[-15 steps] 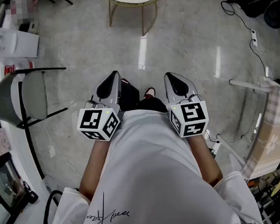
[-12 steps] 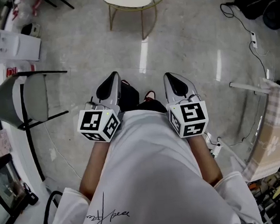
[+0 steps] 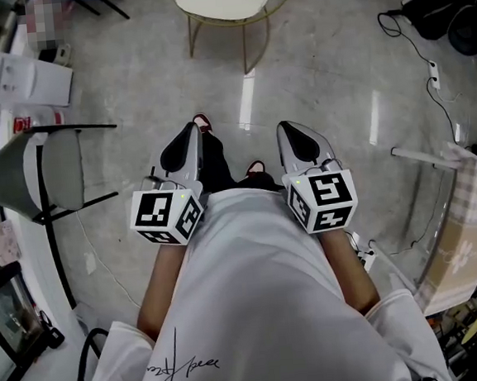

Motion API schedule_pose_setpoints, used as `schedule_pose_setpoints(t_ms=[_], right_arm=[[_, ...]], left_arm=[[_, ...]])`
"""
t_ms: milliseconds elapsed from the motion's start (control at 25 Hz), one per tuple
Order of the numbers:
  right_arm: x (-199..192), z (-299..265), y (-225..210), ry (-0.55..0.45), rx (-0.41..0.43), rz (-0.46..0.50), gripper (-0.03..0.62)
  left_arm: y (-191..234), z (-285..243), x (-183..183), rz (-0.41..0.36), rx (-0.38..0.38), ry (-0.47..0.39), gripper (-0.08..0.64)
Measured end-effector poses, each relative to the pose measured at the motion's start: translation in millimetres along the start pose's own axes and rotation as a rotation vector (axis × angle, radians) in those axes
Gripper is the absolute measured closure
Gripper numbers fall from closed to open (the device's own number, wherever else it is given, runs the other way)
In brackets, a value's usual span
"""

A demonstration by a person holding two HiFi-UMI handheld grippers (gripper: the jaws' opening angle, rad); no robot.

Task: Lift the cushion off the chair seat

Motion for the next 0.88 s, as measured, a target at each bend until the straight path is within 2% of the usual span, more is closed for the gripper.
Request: schedule_pose_setpoints(t_ms=[200, 400, 600, 880], right_arm=[[17.9, -18.9, -3.8, -0.024, -0.055, -0.016, 0.586], [33.1, -53.3, 6.3, 0.006, -0.053, -0.016, 0.586], [56.5, -90.2, 25.2, 0.016, -0.069, -0.036, 0.586], [89.8, -139.0, 45.2, 0.014, -0.136, -0.048, 0.586]], left_arm=[[22.1, -7.8, 12.5, -0.006, 0.003, -0.038, 0.561], [61.4, -25.0, 26.2, 0.026, 0.003, -0.023, 0.561], [104.5, -42.4, 50.1, 0.043, -0.048, -0.005, 0.561], [154.4, -70.2, 81.7, -0.038, -0.1, 0.056, 0.561]])
Point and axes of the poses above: the fingertips, and each gripper's own axes: z backward along the fingers, y to its left, x out of its top, the point moved 6 cm from there along z, backward along the fingers, and after that the axes turned 7 degrees about -x, right-handed, at the moved point
